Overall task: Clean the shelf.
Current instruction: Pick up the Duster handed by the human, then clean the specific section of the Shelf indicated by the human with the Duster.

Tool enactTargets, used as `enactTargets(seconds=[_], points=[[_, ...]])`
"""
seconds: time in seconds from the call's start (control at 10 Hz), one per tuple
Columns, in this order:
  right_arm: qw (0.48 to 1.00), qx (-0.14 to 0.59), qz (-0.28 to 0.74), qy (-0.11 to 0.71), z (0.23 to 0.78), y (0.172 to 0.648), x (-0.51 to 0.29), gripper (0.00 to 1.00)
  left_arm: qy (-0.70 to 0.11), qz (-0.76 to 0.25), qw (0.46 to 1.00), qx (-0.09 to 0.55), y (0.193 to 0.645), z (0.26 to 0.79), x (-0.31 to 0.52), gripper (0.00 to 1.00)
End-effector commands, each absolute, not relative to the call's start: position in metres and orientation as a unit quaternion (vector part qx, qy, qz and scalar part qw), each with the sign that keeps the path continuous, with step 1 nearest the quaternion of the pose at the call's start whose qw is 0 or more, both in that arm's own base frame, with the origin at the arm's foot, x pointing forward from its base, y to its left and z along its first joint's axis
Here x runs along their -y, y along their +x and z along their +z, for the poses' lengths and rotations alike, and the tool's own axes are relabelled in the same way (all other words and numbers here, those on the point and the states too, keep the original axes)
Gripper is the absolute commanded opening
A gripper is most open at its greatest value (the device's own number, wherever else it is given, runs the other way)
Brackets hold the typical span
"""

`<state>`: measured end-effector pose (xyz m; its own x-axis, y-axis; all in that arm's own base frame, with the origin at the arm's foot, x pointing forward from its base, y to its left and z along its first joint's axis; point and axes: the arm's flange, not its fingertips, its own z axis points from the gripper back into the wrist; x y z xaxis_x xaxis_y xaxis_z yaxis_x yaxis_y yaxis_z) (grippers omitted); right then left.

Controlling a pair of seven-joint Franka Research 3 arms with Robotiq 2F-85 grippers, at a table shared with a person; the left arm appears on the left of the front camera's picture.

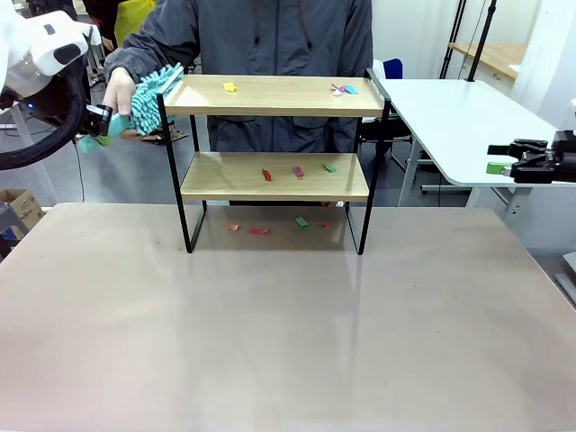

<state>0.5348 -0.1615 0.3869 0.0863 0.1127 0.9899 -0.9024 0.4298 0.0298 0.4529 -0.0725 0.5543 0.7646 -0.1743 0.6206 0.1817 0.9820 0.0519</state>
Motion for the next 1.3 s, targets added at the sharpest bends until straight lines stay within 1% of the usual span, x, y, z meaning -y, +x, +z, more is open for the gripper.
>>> enactTargets(seconds=[0.0,0.1,0.2,0.8,0.9,1.0,1.2], points=[[0.646,0.546,0.398,0.355,0.39,0.536,0.16,1.0,0.004,-0.061,0.943,0.328,0.456,0.559,0.077,0.0],[0.646,0.546,0.398,0.355,0.39,0.536,0.16,1.0,-0.023,-0.025,0.935,0.353,0.458,0.56,0.073,0.0],[0.646,0.546,0.398,0.355,0.39,0.536,0.16,1.0,-0.006,-0.084,0.94,0.33,0.453,0.555,0.072,0.0],[0.646,0.546,0.398,0.355,0.39,0.536,0.16,1.0,-0.006,-0.084,0.94,0.33,0.453,0.555,0.072,0.0],[0.646,0.546,0.398,0.355,0.39,0.536,0.16,1.0,-0.011,-0.074,0.942,0.327,0.453,0.554,0.075,0.13],[0.646,0.546,0.398,0.355,0.39,0.536,0.16,1.0,0.039,-0.15,0.934,0.322,0.441,0.56,0.056,0.13],[0.646,0.546,0.398,0.355,0.39,0.536,0.16,1.0,0.075,-0.209,0.924,0.311,0.41,0.598,-0.004,0.13]])
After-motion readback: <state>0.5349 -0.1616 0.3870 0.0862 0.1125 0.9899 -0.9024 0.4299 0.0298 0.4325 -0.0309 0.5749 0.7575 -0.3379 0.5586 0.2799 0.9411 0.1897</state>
